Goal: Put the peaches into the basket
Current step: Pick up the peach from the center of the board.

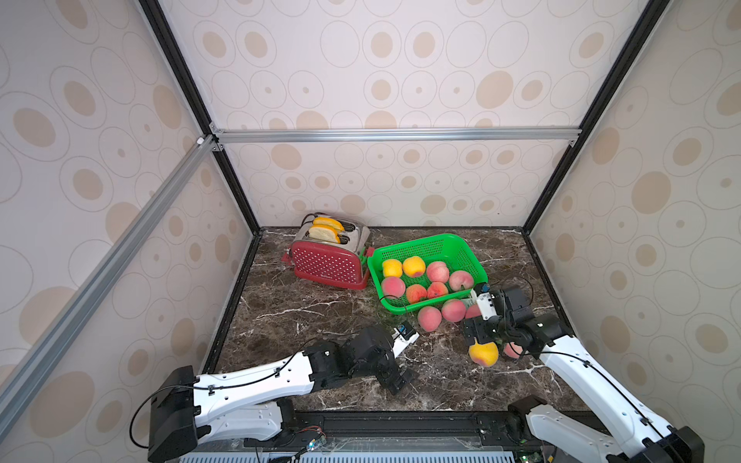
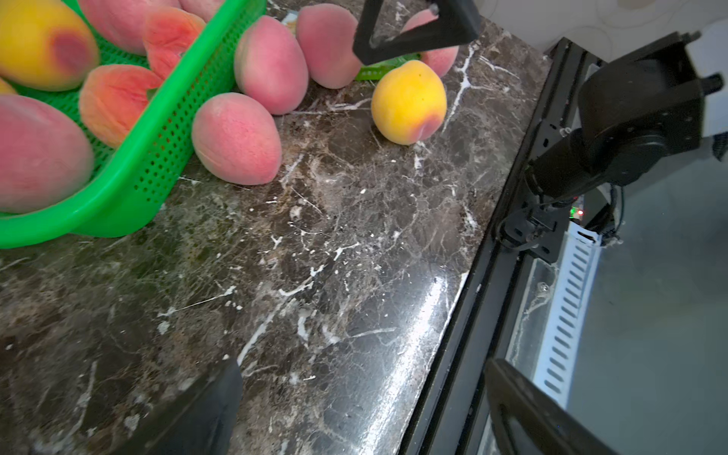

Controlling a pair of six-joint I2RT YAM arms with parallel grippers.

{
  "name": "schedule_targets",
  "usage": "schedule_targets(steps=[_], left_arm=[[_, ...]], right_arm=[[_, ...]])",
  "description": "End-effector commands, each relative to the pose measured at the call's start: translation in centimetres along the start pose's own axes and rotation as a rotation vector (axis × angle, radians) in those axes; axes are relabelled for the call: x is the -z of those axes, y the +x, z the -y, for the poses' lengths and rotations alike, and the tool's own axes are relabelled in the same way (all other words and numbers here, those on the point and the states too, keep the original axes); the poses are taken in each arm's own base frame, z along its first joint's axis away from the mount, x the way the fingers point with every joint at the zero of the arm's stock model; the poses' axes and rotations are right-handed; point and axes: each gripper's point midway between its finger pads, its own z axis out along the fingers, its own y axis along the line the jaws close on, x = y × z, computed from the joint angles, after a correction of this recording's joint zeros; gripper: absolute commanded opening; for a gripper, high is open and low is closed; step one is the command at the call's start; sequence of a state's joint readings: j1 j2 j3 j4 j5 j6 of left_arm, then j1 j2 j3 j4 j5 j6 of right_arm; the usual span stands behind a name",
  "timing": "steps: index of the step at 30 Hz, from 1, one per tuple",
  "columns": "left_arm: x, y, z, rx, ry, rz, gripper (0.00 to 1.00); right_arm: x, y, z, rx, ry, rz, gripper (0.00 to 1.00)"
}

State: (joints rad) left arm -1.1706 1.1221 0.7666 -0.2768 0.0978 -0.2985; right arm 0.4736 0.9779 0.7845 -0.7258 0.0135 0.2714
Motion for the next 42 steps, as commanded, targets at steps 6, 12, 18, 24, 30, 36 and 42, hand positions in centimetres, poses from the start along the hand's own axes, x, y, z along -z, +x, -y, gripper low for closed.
schedule_targets(steps=[6,12,18,24,30,36,42], left_arm=[[2.1,-2.4,2.1,-0.031,0.098,0.126,0.99],[2.9,-3.1,3.0,-0.009,0.149,0.159,0.99],[3.6,-3.8,3.8,-0.002,0.2,0.194,0.99],[3.6,-3.6,3.6,0.0,0.192,0.205,0.99],[3.7,-3.8,3.8,0.002,0.206,0.213,0.99],[3.8,-4.0,4.0,0.002,0.216,0.218,0.99],[4.7,-4.4,4.2,0.009,0.233,0.256,0.99]], right_arm=[[-0.9,2.4,1.0,-0.013,0.188,-0.13,0.97],[-0.3,2.6,2.7,-0.05,0.309,-0.094,0.98],[-1.0,3.6,2.7,-0.071,0.318,-0.145,0.98],[-2.3,4.8,2.2,-0.094,0.301,-0.18,0.98],[-3.2,6.1,2.3,-0.104,0.306,-0.211,0.98],[-4.1,6.7,2.3,-0.114,0.305,-0.219,0.98],[-5.1,7.4,2.3,-0.115,0.311,-0.246,0.98]])
